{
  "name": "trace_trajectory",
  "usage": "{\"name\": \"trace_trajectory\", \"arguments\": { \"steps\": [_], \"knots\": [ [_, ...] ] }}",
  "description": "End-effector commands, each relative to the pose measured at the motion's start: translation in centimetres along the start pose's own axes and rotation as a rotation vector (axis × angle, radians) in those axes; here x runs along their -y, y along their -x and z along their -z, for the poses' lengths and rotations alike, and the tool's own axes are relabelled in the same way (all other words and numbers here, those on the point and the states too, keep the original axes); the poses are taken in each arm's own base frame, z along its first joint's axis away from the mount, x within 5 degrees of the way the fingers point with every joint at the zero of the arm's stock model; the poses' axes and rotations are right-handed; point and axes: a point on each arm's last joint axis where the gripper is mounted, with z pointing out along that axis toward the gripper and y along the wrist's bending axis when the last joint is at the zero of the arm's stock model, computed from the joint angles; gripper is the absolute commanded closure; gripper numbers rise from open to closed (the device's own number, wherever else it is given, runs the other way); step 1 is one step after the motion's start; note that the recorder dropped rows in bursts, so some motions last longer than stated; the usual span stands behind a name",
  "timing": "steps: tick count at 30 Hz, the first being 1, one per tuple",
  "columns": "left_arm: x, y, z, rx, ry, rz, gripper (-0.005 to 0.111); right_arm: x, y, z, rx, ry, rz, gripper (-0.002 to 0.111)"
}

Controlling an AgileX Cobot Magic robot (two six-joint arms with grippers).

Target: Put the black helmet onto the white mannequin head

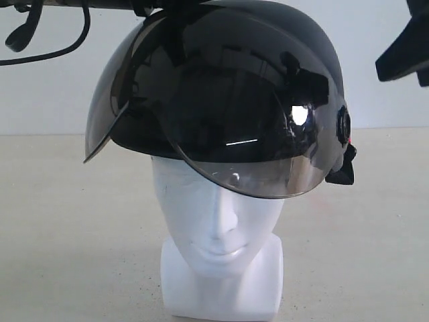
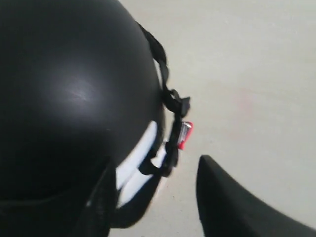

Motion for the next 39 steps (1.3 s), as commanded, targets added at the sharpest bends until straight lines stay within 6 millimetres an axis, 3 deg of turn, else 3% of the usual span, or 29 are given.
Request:
{"name": "trace_trajectory", "arguments": {
  "steps": [1, 3, 7, 13, 19, 28, 35, 39],
  "knots": [
    [-0.9, -2.8, -0.8, -0.151, -0.008, 0.035, 0.102, -2.3, 1.8, 2.5, 0.137, 0.153, 0.099, 0.088],
    [-1.0, -3.3, -0.8, -0.157, -0.008, 0.051, 0.102, -3.2, 2.6, 3.7, 0.198, 0.203, 0.144, 0.109],
    [-0.8, -4.4, -1.3, -0.178, -0.025, 0.072, 0.102, -4.4, 3.2, 5.3, 0.238, 0.28, 0.197, 0.108],
    [0.4, -5.6, -3.0, -0.214, -0.083, 0.07, 0.102, -4.6, 2.9, 5.3, 0.196, 0.3, 0.205, 0.108],
    [1.3, -5.9, -4.1, -0.23, -0.118, 0.065, 0.102, -4.2, 3.3, 3.8, 0.145, 0.321, 0.207, 0.108],
    [1.2, -6.0, -4.1, -0.231, -0.117, 0.071, 0.102, -3.2, 6.3, -0.6, 0.101, 0.381, 0.2, 0.108],
    [1.0, -8.8, -3.9, -0.272, -0.119, 0.128, 0.102, -3.4, 8.3, -0.4, 0.123, 0.391, 0.234, 0.108],
    [1.8, -9.4, -3.3, -0.277, -0.125, 0.103, 0.102, -3.7, 9.1, 0.0, 0.148, 0.393, 0.248, 0.108]
  ]
}}
